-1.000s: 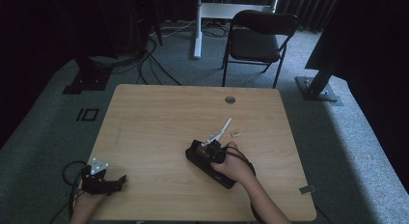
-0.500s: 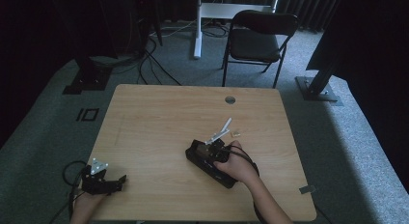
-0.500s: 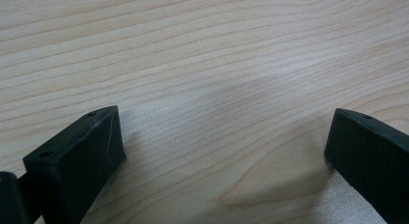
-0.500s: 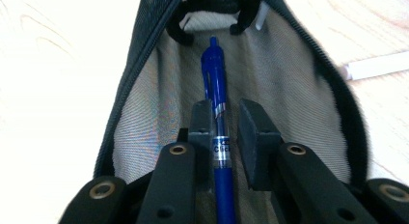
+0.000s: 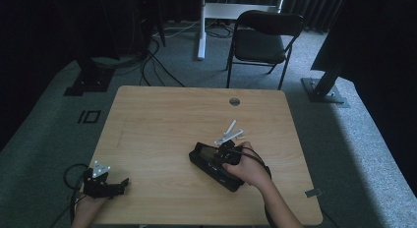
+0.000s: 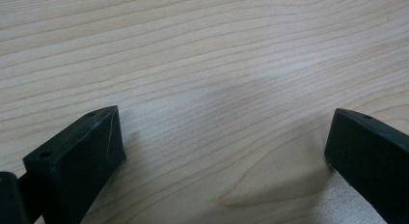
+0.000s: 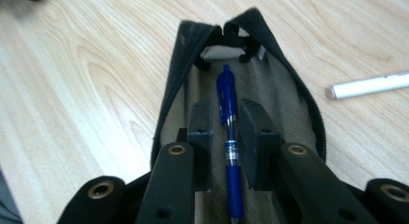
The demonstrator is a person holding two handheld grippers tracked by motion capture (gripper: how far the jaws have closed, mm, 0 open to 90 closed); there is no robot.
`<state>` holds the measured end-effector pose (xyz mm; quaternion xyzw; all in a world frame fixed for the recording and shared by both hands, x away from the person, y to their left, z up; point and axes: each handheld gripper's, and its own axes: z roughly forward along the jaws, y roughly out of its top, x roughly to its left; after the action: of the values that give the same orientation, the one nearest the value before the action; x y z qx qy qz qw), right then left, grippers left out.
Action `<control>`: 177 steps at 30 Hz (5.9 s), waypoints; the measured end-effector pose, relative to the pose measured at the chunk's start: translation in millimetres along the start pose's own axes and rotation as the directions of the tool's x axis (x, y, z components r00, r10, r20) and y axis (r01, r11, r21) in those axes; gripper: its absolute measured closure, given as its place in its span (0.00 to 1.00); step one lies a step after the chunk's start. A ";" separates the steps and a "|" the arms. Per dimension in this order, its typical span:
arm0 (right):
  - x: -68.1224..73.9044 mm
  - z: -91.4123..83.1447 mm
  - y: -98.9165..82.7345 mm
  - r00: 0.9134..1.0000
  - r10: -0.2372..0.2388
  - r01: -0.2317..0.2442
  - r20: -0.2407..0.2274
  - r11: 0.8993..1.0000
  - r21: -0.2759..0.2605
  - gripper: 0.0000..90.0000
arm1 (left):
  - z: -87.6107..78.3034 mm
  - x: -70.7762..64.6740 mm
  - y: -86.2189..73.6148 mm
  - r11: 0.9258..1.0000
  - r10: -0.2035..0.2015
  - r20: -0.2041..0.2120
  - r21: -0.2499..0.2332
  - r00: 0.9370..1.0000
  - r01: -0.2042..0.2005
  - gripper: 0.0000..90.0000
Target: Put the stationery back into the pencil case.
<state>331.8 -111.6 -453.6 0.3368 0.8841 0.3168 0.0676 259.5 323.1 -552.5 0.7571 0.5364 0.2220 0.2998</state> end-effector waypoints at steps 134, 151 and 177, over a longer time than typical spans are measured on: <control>-129.7 52.2 -48.2 0.850 0.396 -0.324 0.346 0.913 -0.247 0.65 | 0.0 -0.2 0.0 1.000 -0.002 0.001 0.000 1.000 0.002 0.00; -120.7 25.8 -45.9 0.873 0.365 -0.289 0.323 0.921 -0.261 0.65 | 0.0 -0.2 -0.1 1.000 -0.002 0.001 -0.001 1.000 0.002 0.00; -90.1 -13.2 -29.5 0.933 0.264 -0.197 0.243 0.944 -0.266 0.65 | 0.0 -0.2 -0.1 1.000 -0.002 0.001 0.000 1.000 0.002 0.00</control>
<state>379.9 -192.7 -469.5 0.4691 0.7759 0.3759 0.1916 259.4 322.9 -552.6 0.7565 0.5371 0.2215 0.3004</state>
